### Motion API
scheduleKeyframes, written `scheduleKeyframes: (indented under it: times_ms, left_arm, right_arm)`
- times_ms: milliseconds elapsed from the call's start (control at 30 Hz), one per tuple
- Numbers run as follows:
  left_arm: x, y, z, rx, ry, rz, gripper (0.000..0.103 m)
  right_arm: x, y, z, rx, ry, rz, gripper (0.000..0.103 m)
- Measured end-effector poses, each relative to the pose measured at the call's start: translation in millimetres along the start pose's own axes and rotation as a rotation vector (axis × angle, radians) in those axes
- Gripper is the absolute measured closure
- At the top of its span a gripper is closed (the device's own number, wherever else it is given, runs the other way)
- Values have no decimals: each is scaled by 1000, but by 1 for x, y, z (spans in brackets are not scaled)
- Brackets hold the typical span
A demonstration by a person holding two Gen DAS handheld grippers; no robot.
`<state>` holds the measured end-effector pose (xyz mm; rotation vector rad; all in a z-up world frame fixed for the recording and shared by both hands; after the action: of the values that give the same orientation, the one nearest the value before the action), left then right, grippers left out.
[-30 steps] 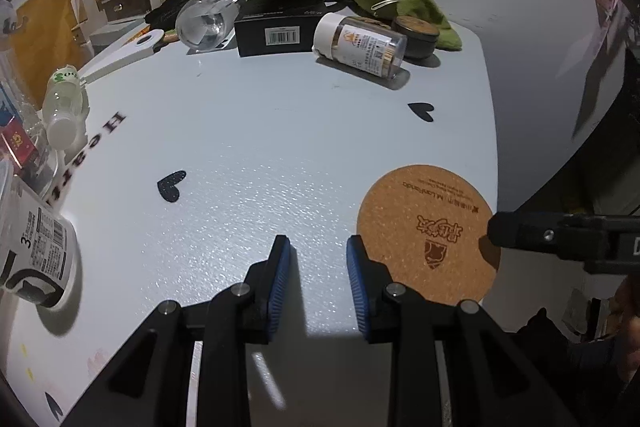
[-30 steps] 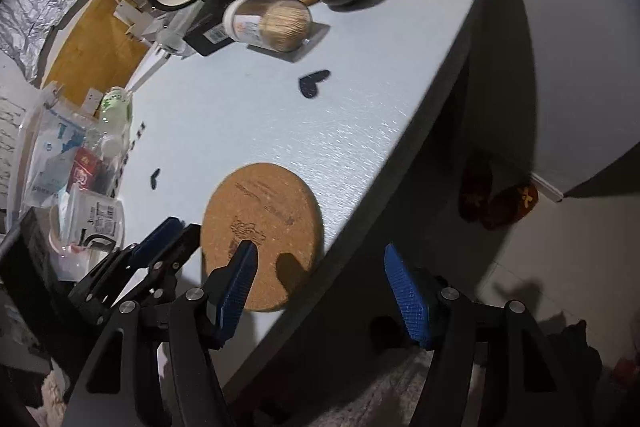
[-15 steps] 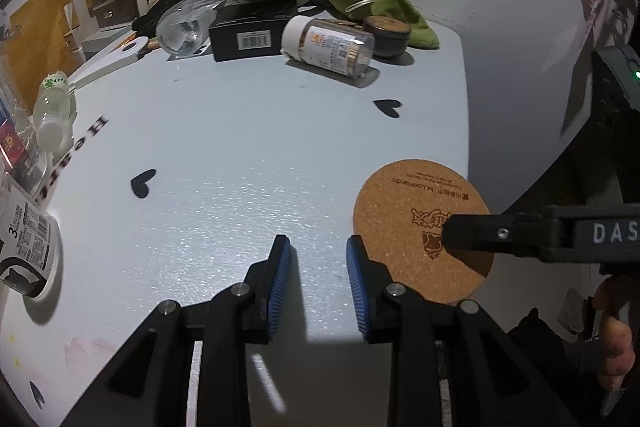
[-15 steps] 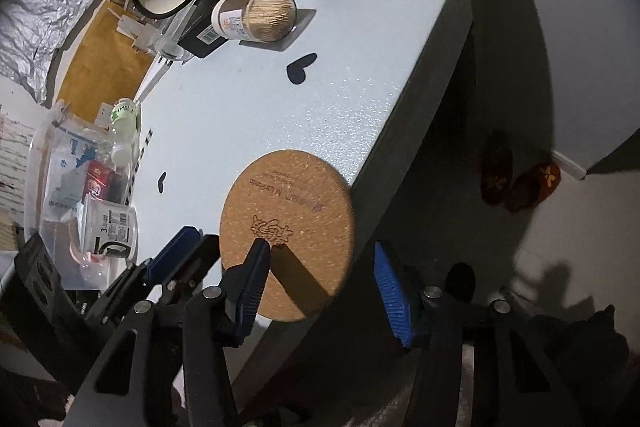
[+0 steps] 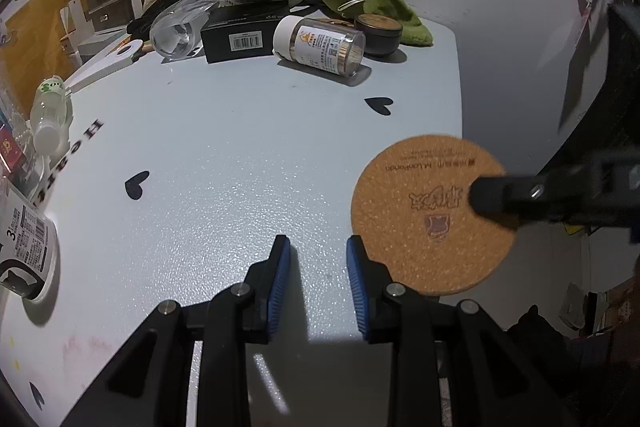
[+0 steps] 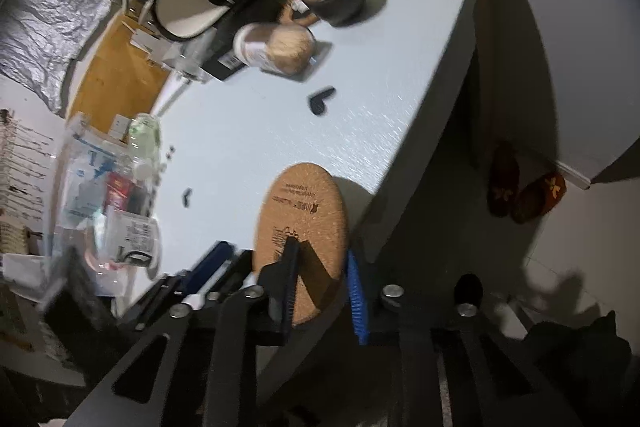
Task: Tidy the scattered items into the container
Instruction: 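Grip the plain cork coaster edge with the right tool, then lift the plain cork coaster with the right tool over the clear box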
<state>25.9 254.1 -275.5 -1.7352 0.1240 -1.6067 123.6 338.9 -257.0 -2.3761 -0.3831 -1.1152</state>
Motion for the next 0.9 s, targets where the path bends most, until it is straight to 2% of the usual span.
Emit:
scheduleKeyframes:
  times_ms: [100,333,433,500,533,567,700,767,900]
  left_arm:
    - [-2,-3,2,8,-6,-1,76]
    - [-1,-3,0,30,4,3,76]
    - [3,-4,-4,44,-3,12,67]
    - [9,-7,-9,64,-9,29,52]
    - [12,-8,-11,74,-12,38,41]
    - [16,-11,-14,84,-12,51,37]
    - [31,-18,-21,89,-8,76,32]
    - [40,-22,-23,80,-5,97,24]
    - [65,-30,-24,37,-17,165,24]
  right_arm:
    - [6,-4,-14,23,-28,-1,90]
    - [5,-9,-43,125,-6,-17,94]
    - [3,-10,-50,155,7,-33,94]
    - [2,-11,-53,163,13,-39,94]
    - [1,-13,-55,163,12,-40,94]
    - [1,-14,-57,160,3,-39,94]
    - [0,-22,-64,144,-23,-37,94]
    - [-1,-27,-70,128,-44,-36,94]
    - [0,-38,-83,90,-90,-32,94]
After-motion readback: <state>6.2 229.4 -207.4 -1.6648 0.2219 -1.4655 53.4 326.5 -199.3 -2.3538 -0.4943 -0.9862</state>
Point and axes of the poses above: each gripper's, at about its wrist camera, not at the fingertips, and x roughly against the way its jaws point, z to its right, y to its underside, the point moved 9 cm from there along -x, roughly the way its jaws point, and after that the axes turned 3 degrees about x, right-handed, at the moved point
